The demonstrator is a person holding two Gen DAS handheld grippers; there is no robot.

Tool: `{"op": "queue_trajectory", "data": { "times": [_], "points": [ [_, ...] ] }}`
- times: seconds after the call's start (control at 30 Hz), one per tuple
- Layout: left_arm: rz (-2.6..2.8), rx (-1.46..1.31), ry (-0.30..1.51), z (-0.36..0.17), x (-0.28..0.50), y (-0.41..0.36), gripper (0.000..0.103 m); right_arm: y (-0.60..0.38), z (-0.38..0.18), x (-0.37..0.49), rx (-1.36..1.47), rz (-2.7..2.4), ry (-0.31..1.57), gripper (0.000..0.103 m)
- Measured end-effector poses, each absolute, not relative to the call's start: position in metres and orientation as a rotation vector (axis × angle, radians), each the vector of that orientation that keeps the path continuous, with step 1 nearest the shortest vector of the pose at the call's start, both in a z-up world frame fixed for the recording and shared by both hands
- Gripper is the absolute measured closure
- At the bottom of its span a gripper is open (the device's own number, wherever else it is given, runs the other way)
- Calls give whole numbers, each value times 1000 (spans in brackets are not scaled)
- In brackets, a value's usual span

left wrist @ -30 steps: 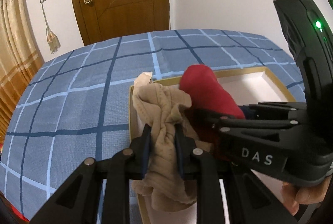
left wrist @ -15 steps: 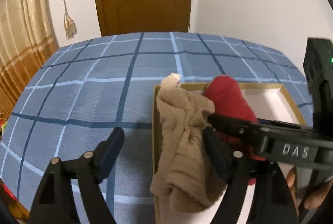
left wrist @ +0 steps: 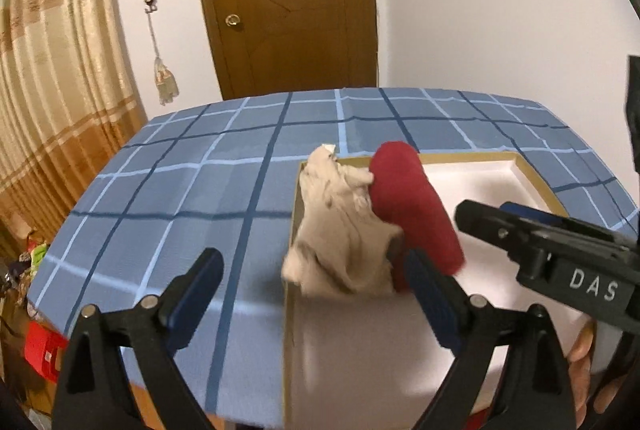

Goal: Take underwear out of drawer
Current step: 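Lower both garments into the tray and open both tools, then withdraw both open tools from the tray back toward the drawer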

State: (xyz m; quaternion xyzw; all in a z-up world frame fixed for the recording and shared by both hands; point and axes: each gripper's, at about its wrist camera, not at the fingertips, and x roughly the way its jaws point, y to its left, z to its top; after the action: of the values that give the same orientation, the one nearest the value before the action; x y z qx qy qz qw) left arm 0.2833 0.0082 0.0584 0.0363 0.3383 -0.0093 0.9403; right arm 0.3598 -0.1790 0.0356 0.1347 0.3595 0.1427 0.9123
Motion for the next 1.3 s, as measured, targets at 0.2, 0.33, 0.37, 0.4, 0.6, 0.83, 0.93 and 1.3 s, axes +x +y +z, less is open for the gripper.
{"op": "queue_trajectory", "data": {
  "times": [0.2, 0.33, 0.37, 0.4, 0.6, 0.83, 0.93, 1.3],
  "points": [
    [-38, 87, 680, 57, 243, -8, 9, -184, 40, 306, 230, 275, 684, 43],
    [-45, 104, 669, 55, 219, -18, 9, -192, 40, 279, 234, 268, 665, 43],
    [-48, 104, 672, 53, 213, -20, 9, -195, 39, 274, 240, 267, 666, 43],
    [-52, 105, 678, 50, 207, -22, 9, -196, 37, 270, 245, 269, 668, 43],
    [-68, 130, 689, 37, 181, -32, 9, -202, 23, 237, 252, 279, 697, 43],
    [-112, 146, 707, 25, 155, -40, 9, -210, 5, 208, 267, 283, 727, 43],
    [-120, 161, 713, 17, 145, -42, 9, -212, -2, 197, 269, 287, 748, 43],
    [-177, 180, 762, -12, 110, -50, 9, -231, -32, 156, 360, 286, 825, 43]
  ]
}}
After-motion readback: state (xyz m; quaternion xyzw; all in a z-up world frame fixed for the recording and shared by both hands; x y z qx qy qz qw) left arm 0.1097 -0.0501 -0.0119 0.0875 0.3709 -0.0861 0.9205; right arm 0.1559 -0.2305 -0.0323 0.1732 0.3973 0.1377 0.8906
